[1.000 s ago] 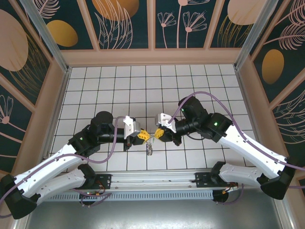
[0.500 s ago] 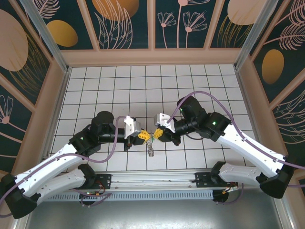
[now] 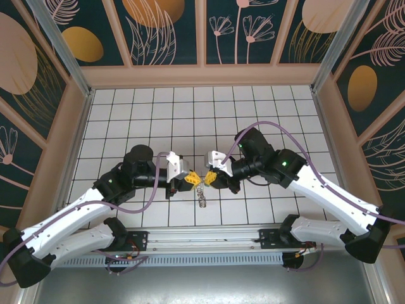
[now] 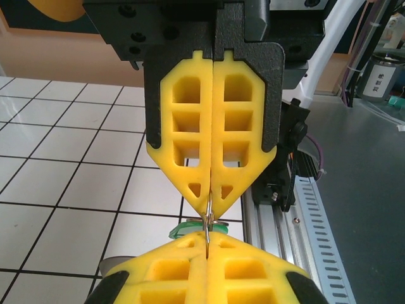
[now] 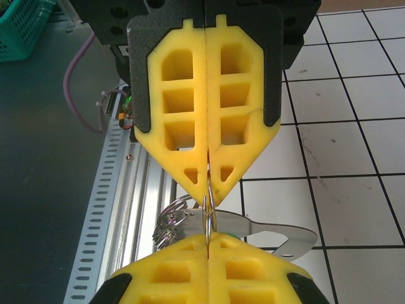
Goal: Put the keys on the keyring
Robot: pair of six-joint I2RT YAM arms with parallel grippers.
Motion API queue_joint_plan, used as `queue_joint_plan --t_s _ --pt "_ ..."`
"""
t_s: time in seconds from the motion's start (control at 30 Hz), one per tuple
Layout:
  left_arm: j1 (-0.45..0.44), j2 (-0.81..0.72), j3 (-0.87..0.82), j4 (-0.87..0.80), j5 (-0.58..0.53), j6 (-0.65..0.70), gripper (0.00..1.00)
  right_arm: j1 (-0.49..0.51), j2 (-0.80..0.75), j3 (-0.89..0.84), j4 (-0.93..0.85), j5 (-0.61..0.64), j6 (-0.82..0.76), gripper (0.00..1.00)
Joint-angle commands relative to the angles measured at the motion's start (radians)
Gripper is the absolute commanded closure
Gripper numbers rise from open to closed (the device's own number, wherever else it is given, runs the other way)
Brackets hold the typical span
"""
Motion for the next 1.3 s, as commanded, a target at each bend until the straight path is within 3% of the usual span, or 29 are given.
queue_joint_plan --t_s 0.0,1.27 --pt "-0.003 0.011 0.037 0.027 0.009 0.015 1.0 0.021 -0.013 0.026 0.026 -0.018 -0.018 1.0" --pt "-0.003 0.04 0.048 -0.005 0.016 0.033 1.0 0.023 -0.033 0.029 0.076 0.024 -0.016 1.0"
